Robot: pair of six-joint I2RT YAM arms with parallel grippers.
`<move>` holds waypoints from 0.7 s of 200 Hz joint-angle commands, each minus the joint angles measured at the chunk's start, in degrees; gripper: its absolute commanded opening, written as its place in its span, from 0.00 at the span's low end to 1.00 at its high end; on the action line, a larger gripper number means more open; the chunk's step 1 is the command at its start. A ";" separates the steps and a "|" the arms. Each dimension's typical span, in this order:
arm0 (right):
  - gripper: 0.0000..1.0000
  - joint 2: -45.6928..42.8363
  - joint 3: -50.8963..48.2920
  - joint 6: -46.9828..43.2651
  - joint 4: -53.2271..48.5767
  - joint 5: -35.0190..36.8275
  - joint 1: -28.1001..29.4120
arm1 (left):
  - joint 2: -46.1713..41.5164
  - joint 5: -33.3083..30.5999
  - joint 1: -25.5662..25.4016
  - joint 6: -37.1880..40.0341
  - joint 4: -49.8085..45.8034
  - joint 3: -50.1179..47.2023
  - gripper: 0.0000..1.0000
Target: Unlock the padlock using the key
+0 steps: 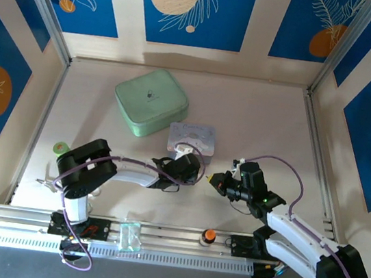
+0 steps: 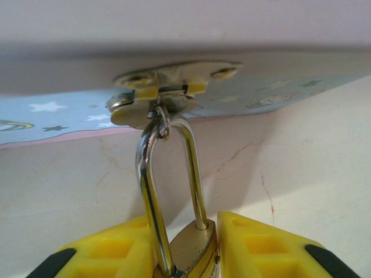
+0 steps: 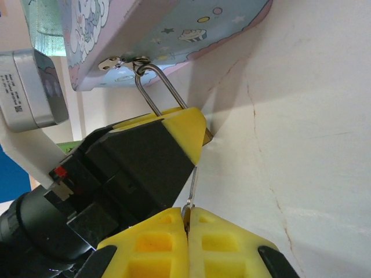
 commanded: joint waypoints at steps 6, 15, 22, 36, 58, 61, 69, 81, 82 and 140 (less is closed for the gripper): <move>0.00 0.18 -0.70 0.68 0.50 0.54 0.56 | 0.59 -0.44 -1.03 -0.49 -1.26 0.46 0.23; 0.00 0.19 -0.77 0.82 0.60 0.61 0.70 | 0.13 -0.52 -1.04 -0.70 -1.53 0.46 0.22; 0.00 0.24 -0.87 1.02 0.88 0.80 0.83 | -0.22 -0.61 -1.04 -1.07 -1.75 0.46 0.18; 0.00 0.36 -1.12 1.37 1.88 0.76 1.09 | -0.78 -0.61 -0.99 -1.94 -1.63 0.29 0.17; 0.00 1.50 -2.58 4.45 6.70 -0.98 0.86 | -2.01 -0.10 -0.96 -4.69 -0.81 -0.21 0.17; 0.00 1.81 -3.08 5.47 8.14 -1.53 0.62 | -2.19 -0.10 -0.93 -5.37 -0.68 -0.35 0.17; 0.00 2.98 -4.85 8.94 13.50 -3.00 0.17 | -2.91 -0.12 -0.86 -6.98 0.06 -0.74 0.17; 0.00 5.16 -6.72 13.54 19.66 -4.31 -0.29 | -4.03 -0.47 -0.87 -9.91 1.50 -1.56 0.16; 0.00 5.31 -6.74 13.79 20.02 -4.42 -0.30 | -4.10 -0.48 -0.87 -10.21 1.72 -1.65 0.16; 0.00 1.74 -10.32 20.17 24.04 -0.42 -0.99 | -6.61 -1.30 -0.68 -25.88 16.25 -8.06 0.15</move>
